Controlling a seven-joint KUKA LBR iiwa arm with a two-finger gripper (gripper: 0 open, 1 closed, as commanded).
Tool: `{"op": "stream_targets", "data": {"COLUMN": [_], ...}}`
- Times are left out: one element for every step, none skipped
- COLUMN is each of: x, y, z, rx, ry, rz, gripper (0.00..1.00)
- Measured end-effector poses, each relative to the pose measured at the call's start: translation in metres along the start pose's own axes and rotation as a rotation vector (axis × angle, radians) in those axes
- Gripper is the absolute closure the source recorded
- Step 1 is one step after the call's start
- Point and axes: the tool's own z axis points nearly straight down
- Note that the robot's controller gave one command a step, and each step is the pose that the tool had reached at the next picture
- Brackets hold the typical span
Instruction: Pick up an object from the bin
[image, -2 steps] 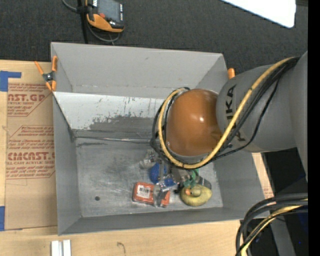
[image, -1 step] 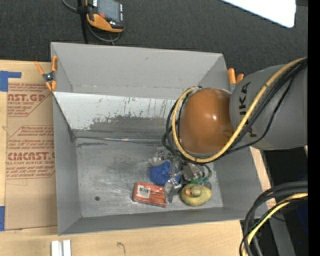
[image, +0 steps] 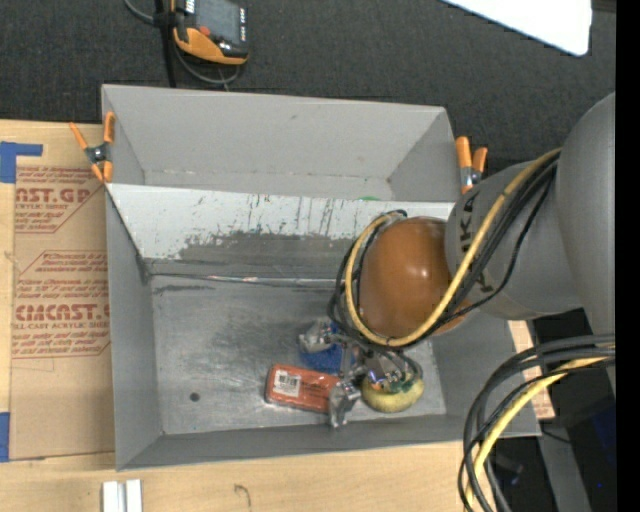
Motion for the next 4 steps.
{"op": "stream_targets", "data": {"x": [0.003,0.003,0.004,0.006], "y": [0.017,0.017,0.017,0.017], "z": [0.006,0.006,0.001,-0.006], "rx": [0.001,0.001,0.001,0.001], "ry": [-0.011,-0.011,-0.003,0.007], "rz": [0.024,0.024,0.023,0.023], "gripper": [1.0,1.0,1.0,1.0]}}
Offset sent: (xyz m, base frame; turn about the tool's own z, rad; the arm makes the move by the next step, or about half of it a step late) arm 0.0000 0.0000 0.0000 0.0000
